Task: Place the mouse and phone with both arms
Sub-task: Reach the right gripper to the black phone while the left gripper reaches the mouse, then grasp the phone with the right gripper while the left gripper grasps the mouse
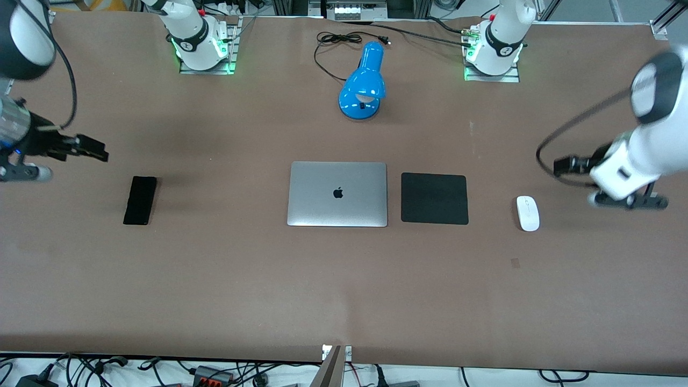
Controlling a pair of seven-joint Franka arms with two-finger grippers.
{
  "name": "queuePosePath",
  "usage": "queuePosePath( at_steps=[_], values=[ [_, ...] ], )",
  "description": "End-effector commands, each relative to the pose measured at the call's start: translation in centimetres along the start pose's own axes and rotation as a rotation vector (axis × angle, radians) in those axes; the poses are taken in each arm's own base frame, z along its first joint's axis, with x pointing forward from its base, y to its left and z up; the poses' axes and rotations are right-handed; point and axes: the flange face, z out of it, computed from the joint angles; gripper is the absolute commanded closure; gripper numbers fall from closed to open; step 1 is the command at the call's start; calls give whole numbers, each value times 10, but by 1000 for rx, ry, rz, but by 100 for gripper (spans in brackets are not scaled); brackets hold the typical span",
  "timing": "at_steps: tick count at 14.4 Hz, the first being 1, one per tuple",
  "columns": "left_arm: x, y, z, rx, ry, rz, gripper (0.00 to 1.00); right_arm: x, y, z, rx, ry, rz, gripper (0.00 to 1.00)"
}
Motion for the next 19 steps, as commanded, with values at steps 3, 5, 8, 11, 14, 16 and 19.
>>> queuePosePath(
  at_steps=[3,5,8,11,14,16,19],
  values=[
    [18,-22,88,22,141,10,0,30,9,67,-20,-51,25,0],
    [14,-20,124,24,216,20,0,42,14,107,-19,-48,40,0],
    [17,-14,184,22,260,30,0,63,35,167,-62,-45,82,0],
    [5,-9,216,20,282,37,0,72,50,211,-67,-61,99,0],
    [-4,-9,242,18,334,33,0,77,57,244,-64,-71,141,0],
    [-13,-7,259,17,367,35,0,77,57,259,-62,-88,146,0],
    [-16,-8,267,17,365,33,1,73,62,280,-64,-128,149,0]
  ],
)
